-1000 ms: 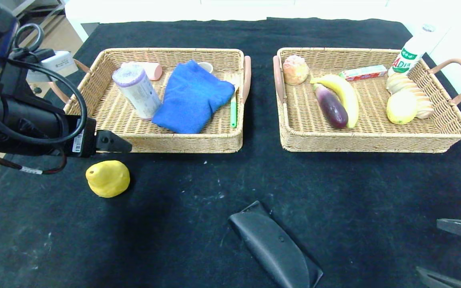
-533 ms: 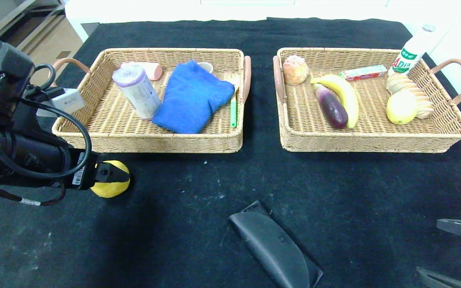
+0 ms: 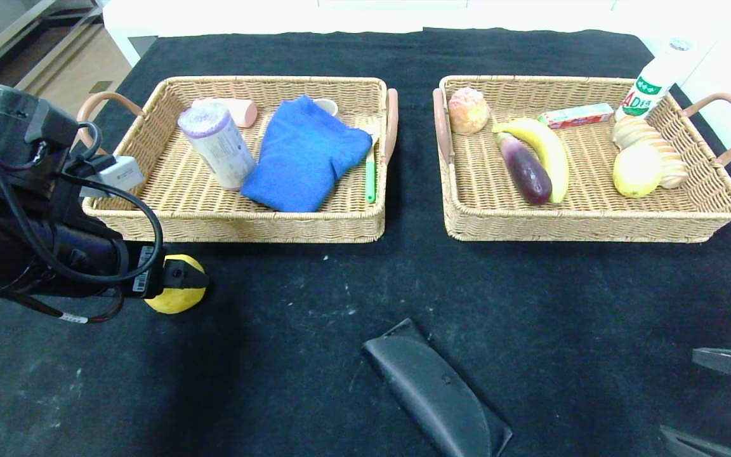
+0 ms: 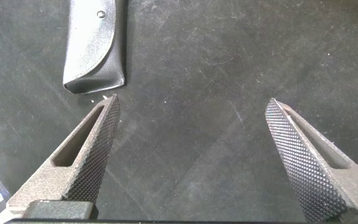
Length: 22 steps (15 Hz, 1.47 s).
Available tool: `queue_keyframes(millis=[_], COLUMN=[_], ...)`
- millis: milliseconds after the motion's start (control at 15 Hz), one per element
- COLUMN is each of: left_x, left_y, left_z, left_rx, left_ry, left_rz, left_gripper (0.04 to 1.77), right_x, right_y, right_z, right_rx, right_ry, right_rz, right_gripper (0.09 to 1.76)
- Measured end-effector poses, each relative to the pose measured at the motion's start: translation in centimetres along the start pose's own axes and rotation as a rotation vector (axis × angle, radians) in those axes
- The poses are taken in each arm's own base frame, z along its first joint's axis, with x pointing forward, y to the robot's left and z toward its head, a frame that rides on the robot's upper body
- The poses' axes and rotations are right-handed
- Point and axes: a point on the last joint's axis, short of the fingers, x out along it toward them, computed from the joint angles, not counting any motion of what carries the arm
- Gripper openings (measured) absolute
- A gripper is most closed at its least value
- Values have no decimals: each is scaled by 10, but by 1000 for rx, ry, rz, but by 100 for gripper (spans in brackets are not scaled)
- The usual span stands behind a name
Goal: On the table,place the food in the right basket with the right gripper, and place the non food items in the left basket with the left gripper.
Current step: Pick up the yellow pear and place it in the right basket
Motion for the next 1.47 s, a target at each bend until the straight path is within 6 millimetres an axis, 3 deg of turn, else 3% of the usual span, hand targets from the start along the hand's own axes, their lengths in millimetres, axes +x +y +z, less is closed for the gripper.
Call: queue_keyframes(millis=[600, 733, 867, 1467], left_x=[24, 27, 28, 30], left_y=[2, 2, 2, 1], left_z=[2, 2, 2, 1], left_rx=[-16, -16, -16, -10], left_ry=[17, 23, 27, 34], left_rz=[0, 1, 0, 1], left_gripper=[172, 135, 115, 108], right_x=[0, 0, 1, 2], right_y=[0, 0, 0, 0], right_z=[0, -1, -1, -1], right_rx=[0, -1, -1, 1], right_ry=[1, 3, 4, 9], right_rz=[0, 1, 1, 2], right_gripper=[171, 171, 171, 171])
